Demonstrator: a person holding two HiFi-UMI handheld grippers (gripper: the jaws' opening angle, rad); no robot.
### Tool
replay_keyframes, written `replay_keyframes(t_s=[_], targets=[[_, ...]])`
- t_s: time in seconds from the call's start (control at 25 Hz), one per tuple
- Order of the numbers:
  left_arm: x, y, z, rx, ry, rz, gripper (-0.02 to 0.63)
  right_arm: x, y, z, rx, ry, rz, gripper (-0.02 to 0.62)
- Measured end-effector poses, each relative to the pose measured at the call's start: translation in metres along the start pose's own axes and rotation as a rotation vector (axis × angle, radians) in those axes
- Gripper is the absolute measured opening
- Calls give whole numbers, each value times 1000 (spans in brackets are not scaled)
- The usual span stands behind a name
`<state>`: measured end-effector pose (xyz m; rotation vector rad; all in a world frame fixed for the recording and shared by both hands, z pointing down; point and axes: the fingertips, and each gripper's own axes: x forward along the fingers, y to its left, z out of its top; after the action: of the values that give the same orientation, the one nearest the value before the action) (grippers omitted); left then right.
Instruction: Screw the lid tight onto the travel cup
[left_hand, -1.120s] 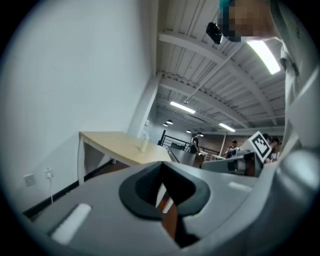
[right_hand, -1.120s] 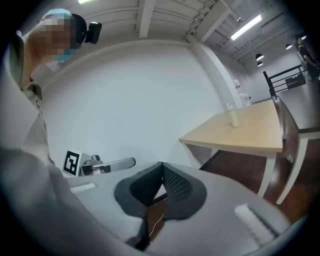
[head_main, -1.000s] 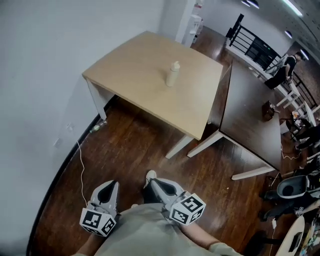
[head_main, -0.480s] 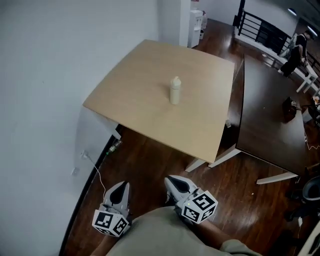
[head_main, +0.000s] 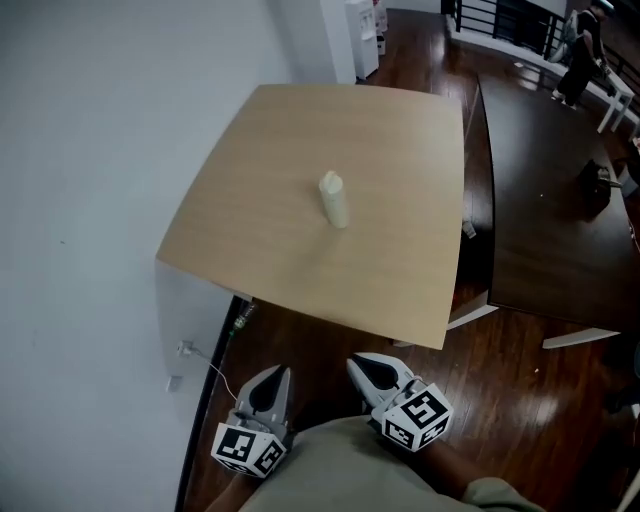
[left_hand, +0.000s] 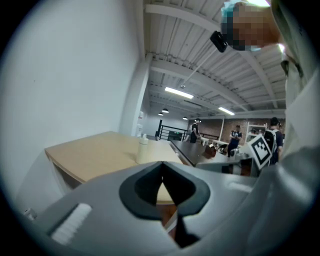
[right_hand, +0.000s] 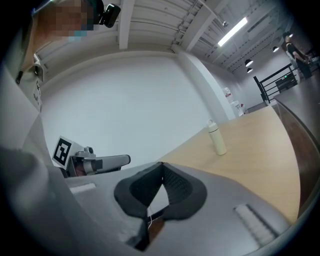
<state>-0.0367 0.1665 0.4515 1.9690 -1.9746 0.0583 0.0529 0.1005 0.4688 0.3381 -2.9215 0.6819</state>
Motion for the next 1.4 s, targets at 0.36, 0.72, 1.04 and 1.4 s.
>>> replay_keyframes(t_s=[0.36, 0.72, 1.04, 1.4], targets=[[72, 40, 6, -39, 14, -119, 2, 39, -54, 16, -13, -8, -146, -2], [166, 111, 54, -12, 36, -372, 2, 108, -106, 61, -33, -69, -406, 3], [219, 149, 60, 39, 139, -534, 2, 157, -157, 49, -95, 51, -547, 155], [266, 163, 52, 92, 213, -440, 2, 193, -238, 35, -111, 134, -503, 269]])
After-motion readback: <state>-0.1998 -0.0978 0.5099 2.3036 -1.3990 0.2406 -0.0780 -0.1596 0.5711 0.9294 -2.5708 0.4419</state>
